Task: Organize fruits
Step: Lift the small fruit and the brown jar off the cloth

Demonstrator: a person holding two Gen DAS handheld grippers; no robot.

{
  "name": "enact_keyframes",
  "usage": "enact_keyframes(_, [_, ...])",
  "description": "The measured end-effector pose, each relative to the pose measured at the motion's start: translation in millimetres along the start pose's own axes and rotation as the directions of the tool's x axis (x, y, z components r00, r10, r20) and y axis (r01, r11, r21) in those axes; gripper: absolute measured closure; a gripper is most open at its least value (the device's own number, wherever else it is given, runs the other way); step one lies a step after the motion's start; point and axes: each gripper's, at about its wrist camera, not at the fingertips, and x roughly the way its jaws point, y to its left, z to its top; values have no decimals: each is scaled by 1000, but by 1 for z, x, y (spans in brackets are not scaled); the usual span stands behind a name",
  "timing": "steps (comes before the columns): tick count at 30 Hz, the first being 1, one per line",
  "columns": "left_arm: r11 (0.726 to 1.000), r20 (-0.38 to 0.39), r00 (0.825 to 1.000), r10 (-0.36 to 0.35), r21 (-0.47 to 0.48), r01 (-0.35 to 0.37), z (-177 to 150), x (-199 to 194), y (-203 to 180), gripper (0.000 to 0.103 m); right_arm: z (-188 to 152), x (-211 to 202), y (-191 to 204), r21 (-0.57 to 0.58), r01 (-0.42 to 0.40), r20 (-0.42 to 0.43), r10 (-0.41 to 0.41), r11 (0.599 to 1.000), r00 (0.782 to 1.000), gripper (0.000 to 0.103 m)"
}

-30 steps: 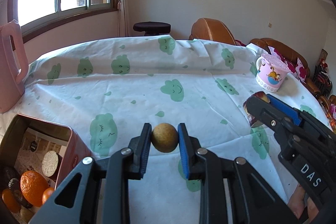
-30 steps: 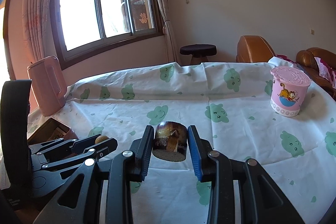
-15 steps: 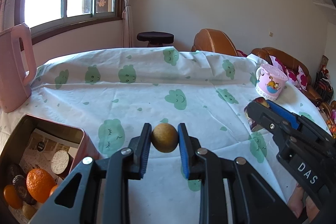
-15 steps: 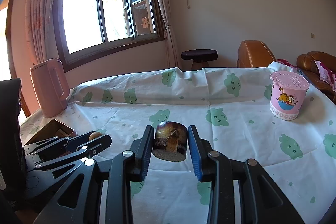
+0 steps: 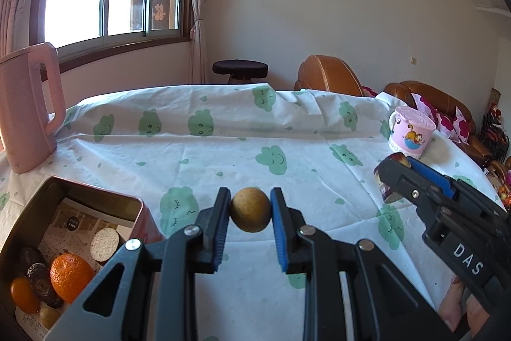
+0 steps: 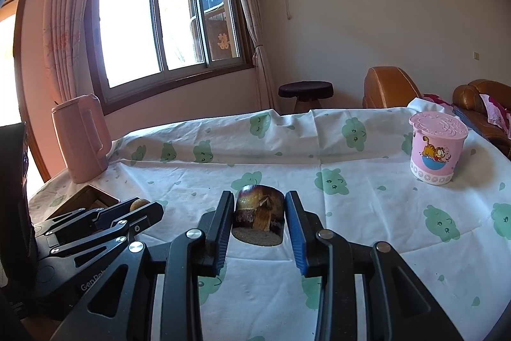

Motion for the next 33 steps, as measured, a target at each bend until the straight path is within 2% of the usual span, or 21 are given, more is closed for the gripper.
enact_keyframes(15, [999, 70, 997, 31, 7, -32, -2, -15, 0, 76, -1, -11, 5, -25, 5, 42, -4, 1000, 999, 68])
enact_keyframes(33, [995, 156, 984, 81, 42, -88, -9, -38, -5, 76, -6, -29, 24, -101, 37, 107, -26, 994, 994, 68])
